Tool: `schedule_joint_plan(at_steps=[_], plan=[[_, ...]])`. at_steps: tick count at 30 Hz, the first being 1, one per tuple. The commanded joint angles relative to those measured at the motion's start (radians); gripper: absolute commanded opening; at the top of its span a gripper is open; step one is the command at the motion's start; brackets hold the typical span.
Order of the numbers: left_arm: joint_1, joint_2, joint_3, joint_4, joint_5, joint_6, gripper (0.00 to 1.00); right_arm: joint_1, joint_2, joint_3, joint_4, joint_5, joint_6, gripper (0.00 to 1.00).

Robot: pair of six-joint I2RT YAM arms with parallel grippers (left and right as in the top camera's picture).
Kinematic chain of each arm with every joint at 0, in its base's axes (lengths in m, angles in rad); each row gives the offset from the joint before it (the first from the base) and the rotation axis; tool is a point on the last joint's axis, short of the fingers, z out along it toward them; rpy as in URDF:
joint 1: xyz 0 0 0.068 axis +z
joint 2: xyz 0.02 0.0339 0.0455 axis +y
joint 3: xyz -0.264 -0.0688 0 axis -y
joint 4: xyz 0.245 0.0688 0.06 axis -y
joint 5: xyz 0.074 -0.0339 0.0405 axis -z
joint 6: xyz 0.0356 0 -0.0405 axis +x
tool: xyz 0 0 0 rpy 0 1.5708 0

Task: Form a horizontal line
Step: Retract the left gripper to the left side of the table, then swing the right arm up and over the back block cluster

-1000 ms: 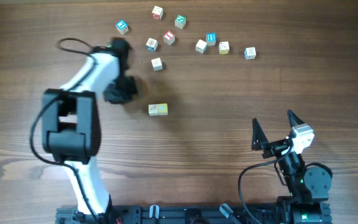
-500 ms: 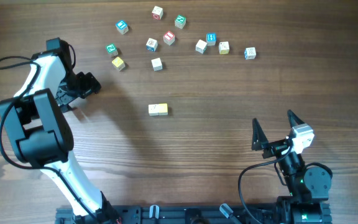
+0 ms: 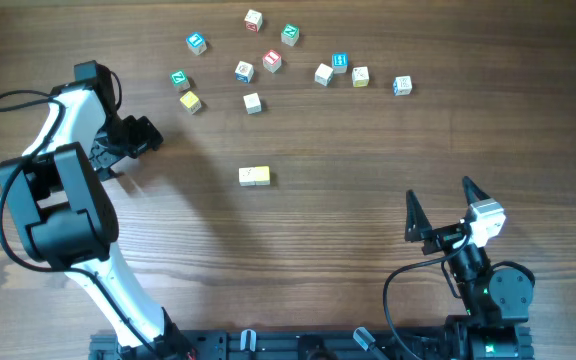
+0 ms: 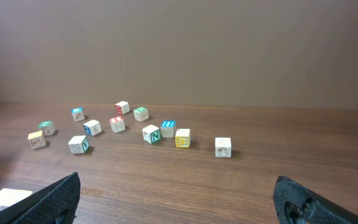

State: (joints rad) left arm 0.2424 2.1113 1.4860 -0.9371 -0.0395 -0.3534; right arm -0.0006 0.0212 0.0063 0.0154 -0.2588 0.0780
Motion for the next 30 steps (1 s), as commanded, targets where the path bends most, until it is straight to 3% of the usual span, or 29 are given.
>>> schedule_joint_plan(at_steps=[1, 7, 13, 20, 26, 30], plan=[[0.002, 0.019, 0.012, 0.003, 0.007, 0.001, 1.0, 0.005, -0.007, -0.001, 0.006, -0.009, 0.003, 1.0], [0.002, 0.019, 0.012, 0.003, 0.007, 0.001, 1.0, 0.005, -0.007, -0.001, 0.009, 0.023, -0.022, 1.0], [0.002, 0.019, 0.012, 0.003, 0.007, 0.001, 1.0, 0.005, -0.005, 0.01, 0.013, -0.109, 0.027, 1.0], [0.002, 0.019, 0.012, 0.003, 0.007, 0.001, 1.0, 0.005, 0.054, 0.18, -0.034, -0.109, 0.063, 1.0], [0.002, 0.019, 0.012, 0.003, 0.007, 0.001, 1.0, 0.005, 0.409, 0.475, -0.043, -0.252, 0.064, 1.0], [0.002, 0.019, 0.012, 0.003, 0.007, 0.001, 1.0, 0.005, 0.722, 0.836, -0.268, -0.385, 0.065, 1.0]])
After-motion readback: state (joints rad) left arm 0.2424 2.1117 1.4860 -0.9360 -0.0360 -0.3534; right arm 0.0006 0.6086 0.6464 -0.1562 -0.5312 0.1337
